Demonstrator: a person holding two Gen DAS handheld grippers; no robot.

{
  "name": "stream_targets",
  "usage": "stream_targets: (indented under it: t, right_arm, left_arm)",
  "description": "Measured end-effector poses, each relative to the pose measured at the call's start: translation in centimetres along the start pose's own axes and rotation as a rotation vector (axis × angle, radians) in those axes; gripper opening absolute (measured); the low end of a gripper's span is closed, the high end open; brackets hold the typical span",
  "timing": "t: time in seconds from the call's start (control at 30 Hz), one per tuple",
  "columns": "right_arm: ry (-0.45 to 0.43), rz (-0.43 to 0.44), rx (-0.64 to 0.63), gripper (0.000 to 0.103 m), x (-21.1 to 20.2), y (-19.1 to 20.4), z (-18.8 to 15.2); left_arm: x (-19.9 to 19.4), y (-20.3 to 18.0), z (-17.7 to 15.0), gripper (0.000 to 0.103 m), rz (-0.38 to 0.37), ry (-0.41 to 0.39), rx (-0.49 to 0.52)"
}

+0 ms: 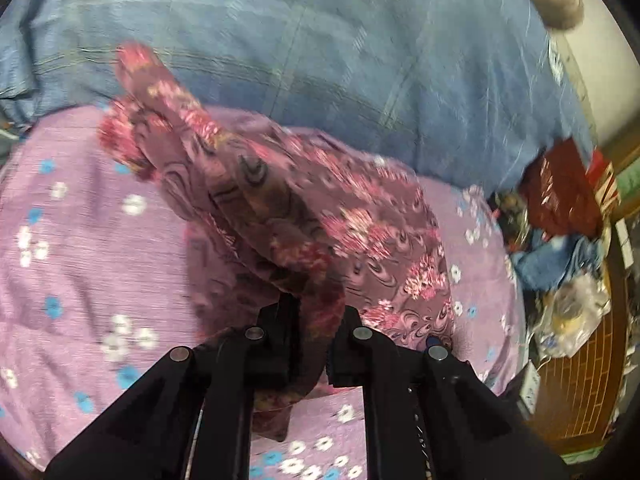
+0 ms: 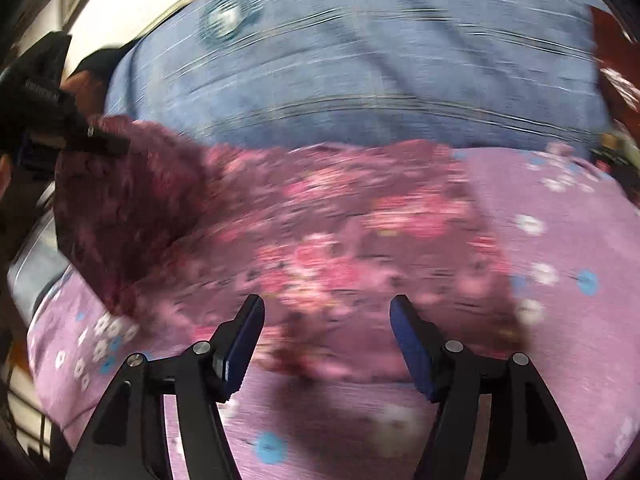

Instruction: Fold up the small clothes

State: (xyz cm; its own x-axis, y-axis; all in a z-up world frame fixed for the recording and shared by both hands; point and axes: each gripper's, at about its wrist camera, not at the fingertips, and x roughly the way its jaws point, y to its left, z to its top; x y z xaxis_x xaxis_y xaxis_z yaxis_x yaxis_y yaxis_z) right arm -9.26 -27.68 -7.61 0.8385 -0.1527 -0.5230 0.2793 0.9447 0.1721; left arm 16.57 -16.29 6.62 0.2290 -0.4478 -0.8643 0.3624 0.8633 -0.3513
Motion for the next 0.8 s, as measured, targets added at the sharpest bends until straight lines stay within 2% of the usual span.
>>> stream_targets:
  t: [0.13,0.27,0.3,0.4,0.43,0.5,0.57,0.63,0.73,0.8]
  right_arm:
    - [0.028,0.018,0.072,0.067,0.5,-2.4,-0.3]
    - [0.028,-0.003,0.029,0.073,0.8,-1.7,-0.5]
    - [0.033,-0.016,0.009,0.074,0.9,-1.4,-0.5]
    - [0.05,-0.042,-0.033,0.077,1.1,-0.7,-0.4]
    - [0.054,-0.043,-0.033,0.077,1.1,-0.7,-0.4]
    - [0.059,-0.03,-0.008,0.077,0.9,-1.0,-0.1]
    - [0.03,0.038,0.07,0.078,0.1,-1.7,0.3]
    - [0.003,0.146,0.139,0.078,-0.6,-2.0,0.7]
    - [-0.007,0.31,0.179,0.078,-0.8,-0.8,0.8]
    - [0.02,0.358,0.171,0.078,0.1,0.5,1.2]
  left_arm:
    - [4.6,-2.9,-0.6,0.009,0.067,0.077,0.041]
    - [8.5,-4.2,-1.1,0.014,0.134,0.169,0.039]
    - [9.0,-4.0,-1.0,0.017,0.125,0.187,0.02]
    - [8.5,-3.6,-0.5,0.038,0.052,0.219,-0.03]
    - [8.1,-3.4,-0.3,0.041,0.019,0.235,-0.048]
    - [6.3,-3.0,0.6,0.042,-0.042,0.234,-0.067]
    - [4.9,-2.8,1.8,0.054,-0.046,0.209,-0.067]
    - [3.8,-2.7,3.1,0.064,-0.008,0.175,-0.06]
    - [3.9,-2.6,5.2,0.065,0.061,0.177,-0.046]
    - [4.8,-2.9,6.3,0.065,0.11,0.21,-0.036]
